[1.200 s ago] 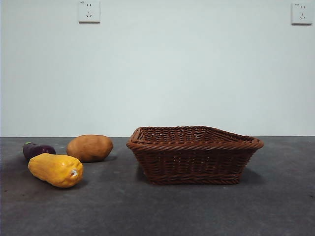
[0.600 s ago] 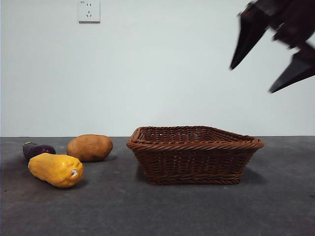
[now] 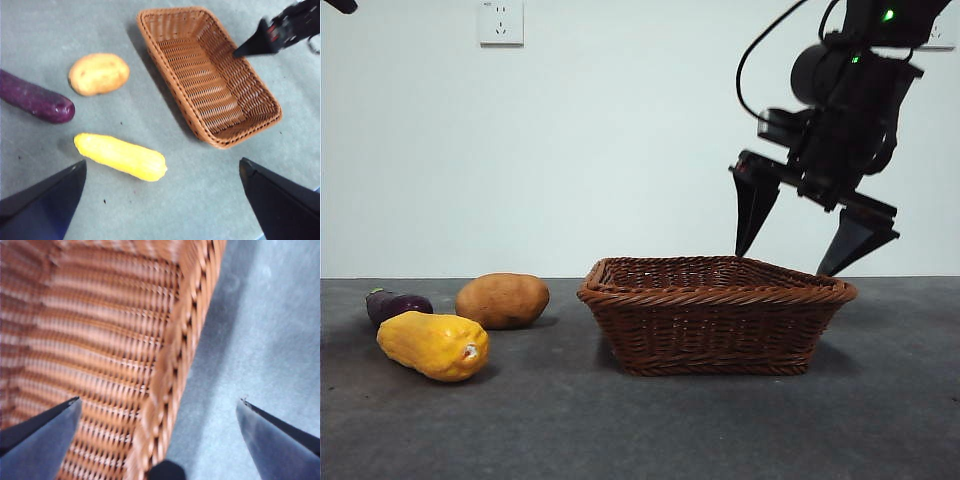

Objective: Help me put the vegetables on the table into the basket

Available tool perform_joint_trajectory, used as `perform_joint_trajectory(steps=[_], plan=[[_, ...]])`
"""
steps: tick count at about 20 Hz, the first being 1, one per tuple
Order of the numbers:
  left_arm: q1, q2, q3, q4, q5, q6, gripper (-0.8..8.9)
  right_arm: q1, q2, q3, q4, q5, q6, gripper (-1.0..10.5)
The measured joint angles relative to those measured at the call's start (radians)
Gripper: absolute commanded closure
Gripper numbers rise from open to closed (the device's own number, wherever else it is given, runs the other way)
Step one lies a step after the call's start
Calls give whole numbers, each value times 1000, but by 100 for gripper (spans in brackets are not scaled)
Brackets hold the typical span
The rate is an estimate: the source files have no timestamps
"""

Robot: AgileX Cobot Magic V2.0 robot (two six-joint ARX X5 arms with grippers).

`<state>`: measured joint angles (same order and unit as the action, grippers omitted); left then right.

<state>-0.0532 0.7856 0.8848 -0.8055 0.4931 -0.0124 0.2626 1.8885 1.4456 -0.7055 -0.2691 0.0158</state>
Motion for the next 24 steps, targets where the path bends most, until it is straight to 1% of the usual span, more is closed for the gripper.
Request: perform_joint_trajectory(steps=[2, 5, 6, 8, 9, 10, 12, 14, 16, 21, 24], plan=[[0, 1, 0, 18, 0, -7, 185, 2, 22, 0, 7, 1, 0, 479], [0, 1, 0, 26, 0, -19, 185, 9, 58, 0, 25, 10, 4, 480], [0, 1, 0, 26, -2, -23, 185, 11, 71, 0, 28, 16, 8, 510], [0, 1, 0, 26, -4, -25, 185, 15, 84, 0, 44, 34, 15, 720], [0, 1, 0, 26, -13, -25, 185, 17, 84, 0, 54, 33, 19, 801], [0, 1, 1, 27, -23, -26, 185, 17, 84, 1, 53, 30, 23, 831], [0, 1, 1, 27, -31, -26, 185, 18, 84, 1, 46, 29, 26, 843], [0, 4, 2, 26, -44, -26, 185, 19, 84, 1, 47, 22, 29, 951], [0, 18, 2, 21, -50, -34, 185, 19, 84, 2, 58, 10, 64, 958], [0, 80, 3, 9, -53, -60, 185, 19, 79, 4, 67, -14, 75, 959], [0, 118, 4, 12, -54, -96, 185, 20, -8, 3, 63, -8, 64, 958]])
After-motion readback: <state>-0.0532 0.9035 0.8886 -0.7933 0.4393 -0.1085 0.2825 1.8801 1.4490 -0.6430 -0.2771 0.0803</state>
